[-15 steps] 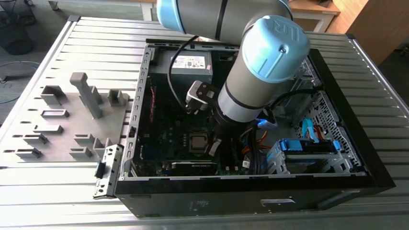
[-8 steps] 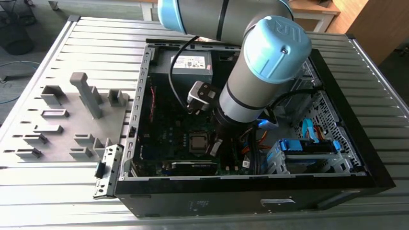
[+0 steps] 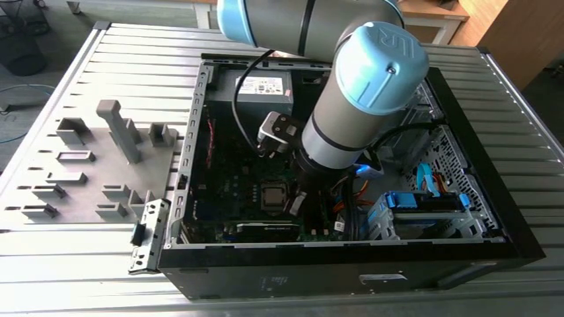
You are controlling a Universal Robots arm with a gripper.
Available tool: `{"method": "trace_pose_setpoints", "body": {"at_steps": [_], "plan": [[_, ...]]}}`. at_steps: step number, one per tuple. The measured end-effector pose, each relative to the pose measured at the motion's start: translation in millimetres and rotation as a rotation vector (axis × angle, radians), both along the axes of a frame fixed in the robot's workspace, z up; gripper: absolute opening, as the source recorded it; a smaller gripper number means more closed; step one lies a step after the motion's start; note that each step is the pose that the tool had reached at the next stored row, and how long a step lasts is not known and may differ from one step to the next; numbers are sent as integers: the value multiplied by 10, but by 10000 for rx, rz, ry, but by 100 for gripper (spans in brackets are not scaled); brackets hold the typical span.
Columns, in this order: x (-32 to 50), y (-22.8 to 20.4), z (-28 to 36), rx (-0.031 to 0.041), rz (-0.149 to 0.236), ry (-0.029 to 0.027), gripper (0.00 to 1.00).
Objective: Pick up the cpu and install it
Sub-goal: 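Install the first cpu locking lever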
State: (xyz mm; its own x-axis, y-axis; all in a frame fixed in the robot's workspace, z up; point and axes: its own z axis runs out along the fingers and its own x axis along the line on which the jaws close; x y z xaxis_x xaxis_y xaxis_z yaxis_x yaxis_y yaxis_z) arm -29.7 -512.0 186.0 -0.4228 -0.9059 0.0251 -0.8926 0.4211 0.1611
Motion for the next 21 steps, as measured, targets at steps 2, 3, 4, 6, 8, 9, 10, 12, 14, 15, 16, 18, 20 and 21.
{"method": "trace_pose_setpoints", "body": {"at_steps": [2, 3, 4, 6, 8, 9, 10, 12, 14, 15, 16, 18, 20, 21], "plan": [[-1, 0, 0, 0, 2, 0, 11], [-1, 0, 0, 1, 1, 1, 11], [-2, 0, 0, 1, 0, 0, 11], [-2, 0, 0, 1, 0, 0, 11], [-2, 0, 0, 0, 0, 0, 11], [-2, 0, 0, 0, 0, 1, 11], [-2, 0, 2, 2, 0, 0, 11], [-2, 0, 5, 3, 0, 0, 11], [-2, 1, 11, 4, -1, -1, 11], [-2, 1, 14, 4, -1, 0, 11], [-2, 1, 17, 4, -1, -1, 11], [-2, 0, 25, 4, -1, -1, 11], [-4, -1, 40, -5, -2, 7, 11], [-3, 0, 46, -1, -2, 3, 11]]}}
